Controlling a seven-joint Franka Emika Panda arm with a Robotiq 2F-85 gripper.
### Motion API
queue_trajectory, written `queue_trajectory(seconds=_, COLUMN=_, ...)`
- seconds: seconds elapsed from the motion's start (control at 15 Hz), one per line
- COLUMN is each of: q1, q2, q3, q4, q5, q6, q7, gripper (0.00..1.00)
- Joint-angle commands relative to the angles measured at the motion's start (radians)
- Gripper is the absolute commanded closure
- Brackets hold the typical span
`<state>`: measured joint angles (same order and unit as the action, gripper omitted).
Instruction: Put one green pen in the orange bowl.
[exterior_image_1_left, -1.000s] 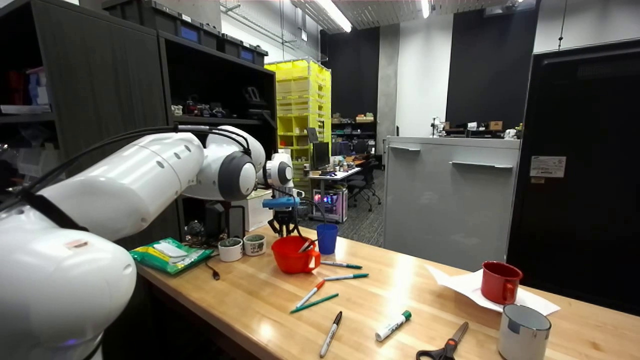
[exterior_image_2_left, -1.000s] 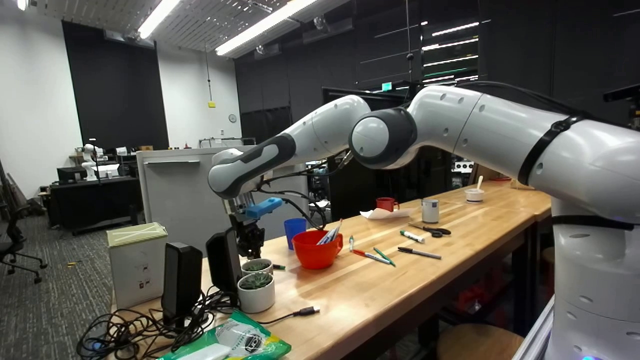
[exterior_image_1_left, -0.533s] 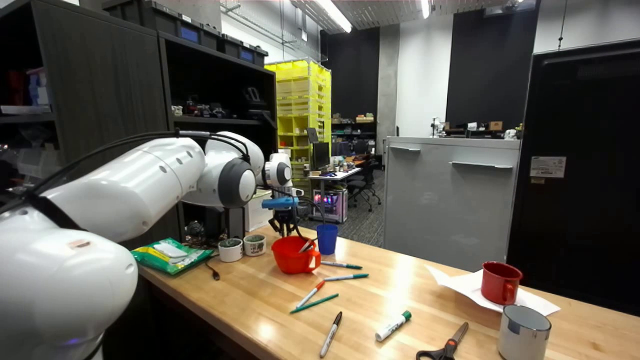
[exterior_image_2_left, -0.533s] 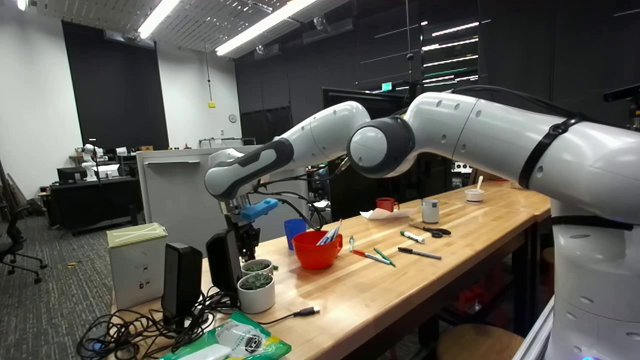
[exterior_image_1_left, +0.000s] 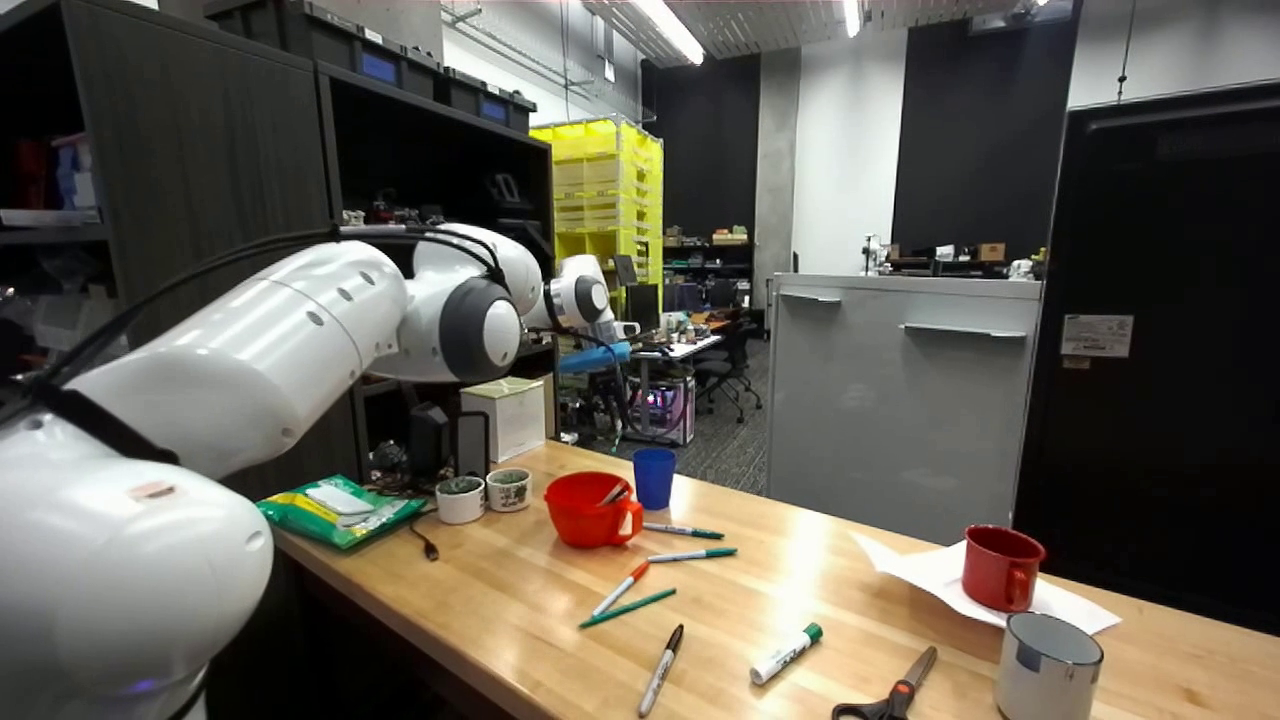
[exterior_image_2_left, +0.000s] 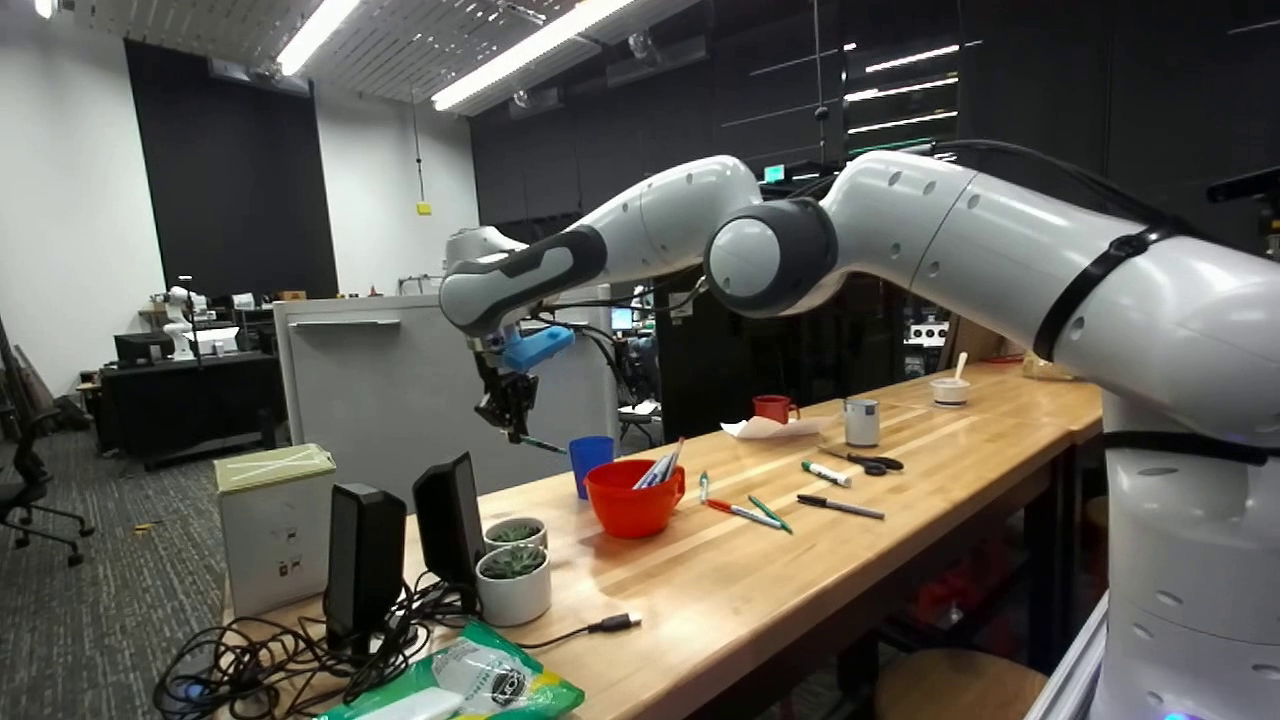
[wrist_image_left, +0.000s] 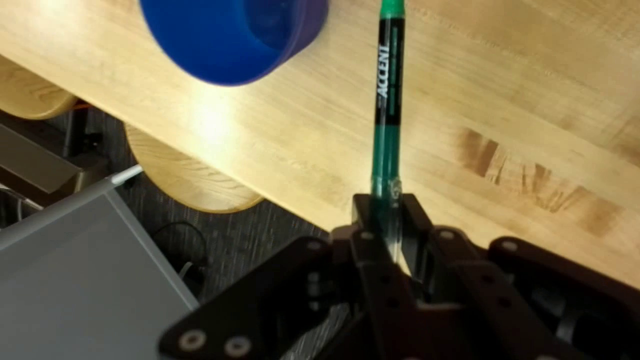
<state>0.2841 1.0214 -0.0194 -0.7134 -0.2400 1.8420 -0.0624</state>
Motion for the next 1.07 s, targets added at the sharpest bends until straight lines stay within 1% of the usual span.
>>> queue_trajectory(seconds=0.0, q1=0.015, q2=-0.109, q3=-0.021, q4=-0.08, q5=-0.011, q6=-0.02, q7=0.066, gripper=0.96)
queue_trajectory(seconds=0.13, q1=0.021, q2=-0.166, q3=-0.021, q4=-0.127, q5=0.003, q6=-0.051, q7=0.147, gripper=0.96)
queue_trajectory(seconds=0.27, q1=0.031, q2=-0.236, q3=-0.027, q4=-0.211, q5=-0.001, q6=-0.056, q7=0.248, gripper=0.96)
queue_trajectory(seconds=0.53, q1=0.043, q2=-0.368, q3=-0.029, q4=-0.387, q5=-0.008, q6=-0.051, q7=0.407, gripper=0.96)
queue_trajectory(seconds=0.67, q1=0.047, q2=-0.424, q3=-0.027, q4=-0.475, q5=-0.02, q6=-0.027, q7=0.454, gripper=0.96)
queue_trajectory(seconds=0.8, q1=0.043, q2=-0.471, q3=-0.024, q4=-0.564, q5=-0.03, q6=0.012, q7=0.471, gripper=0.96)
queue_trajectory(seconds=1.0, q1=0.032, q2=-0.536, q3=-0.021, q4=-0.703, q5=-0.031, q6=0.094, q7=0.495, gripper=0.96)
